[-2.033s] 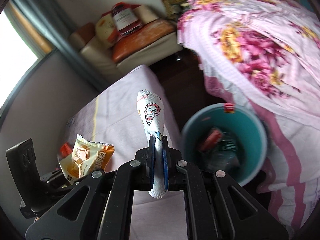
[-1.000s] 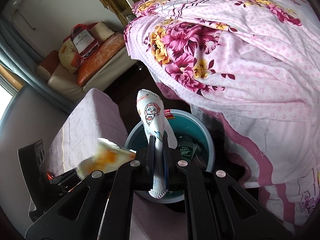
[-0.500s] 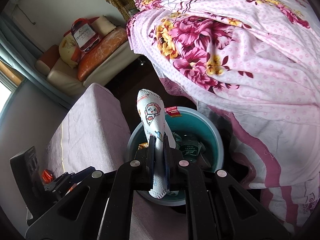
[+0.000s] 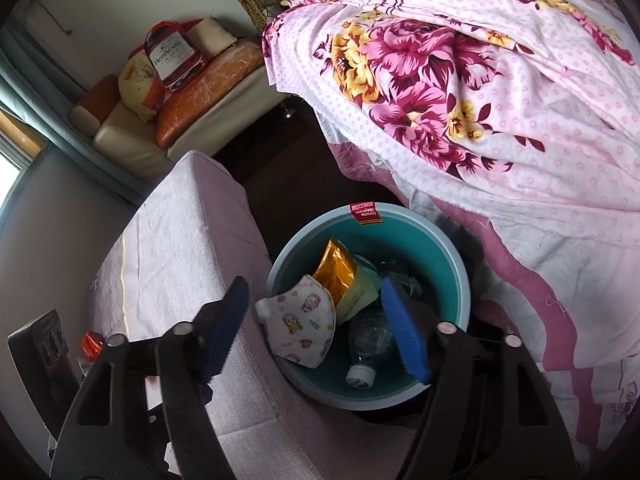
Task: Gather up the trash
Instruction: 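Move both tools back toward the wafer packet and coconut shell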
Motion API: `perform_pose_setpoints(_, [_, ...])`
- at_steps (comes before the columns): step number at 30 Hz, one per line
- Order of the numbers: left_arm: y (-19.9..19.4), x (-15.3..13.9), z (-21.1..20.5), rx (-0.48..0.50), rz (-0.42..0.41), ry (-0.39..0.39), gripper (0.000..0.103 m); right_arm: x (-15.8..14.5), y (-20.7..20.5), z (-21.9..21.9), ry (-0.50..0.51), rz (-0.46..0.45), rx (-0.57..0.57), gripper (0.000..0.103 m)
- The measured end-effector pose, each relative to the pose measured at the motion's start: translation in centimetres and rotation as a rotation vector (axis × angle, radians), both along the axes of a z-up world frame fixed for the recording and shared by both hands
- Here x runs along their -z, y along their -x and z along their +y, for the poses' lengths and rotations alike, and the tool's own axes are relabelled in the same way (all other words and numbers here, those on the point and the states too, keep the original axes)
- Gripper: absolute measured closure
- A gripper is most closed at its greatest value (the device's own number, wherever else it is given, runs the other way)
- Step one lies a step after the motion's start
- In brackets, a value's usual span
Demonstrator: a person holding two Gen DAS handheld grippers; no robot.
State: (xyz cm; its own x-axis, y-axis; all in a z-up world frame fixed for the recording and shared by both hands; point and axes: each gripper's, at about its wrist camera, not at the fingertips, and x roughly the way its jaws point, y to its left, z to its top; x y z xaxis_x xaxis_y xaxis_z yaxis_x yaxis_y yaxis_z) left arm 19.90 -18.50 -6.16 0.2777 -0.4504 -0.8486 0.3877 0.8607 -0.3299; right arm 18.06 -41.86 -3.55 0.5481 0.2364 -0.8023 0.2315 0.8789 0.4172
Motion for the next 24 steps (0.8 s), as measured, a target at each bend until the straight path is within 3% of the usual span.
perform_pose_setpoints(6, [0.7, -0.5, 1.3, -0.019, -0.001, 0.013, 0.013, -0.2, 0.2, 0.3, -0.025, 0.027, 0.009, 0.025])
perform_pose_setpoints(11, [1.4, -0.9, 2.6, -0.038, -0.007, 0.024, 0.013, -0.7, 0.9, 1.4, -0.028, 0.044, 0.0, 0.025])
perform_pose_setpoints(24, [4.3, -2.8, 10.4, -0.163, -0.043, 0.03, 0.013, -2.4, 1.3, 8.7, -0.007, 0.049, -0.136, 0.025])
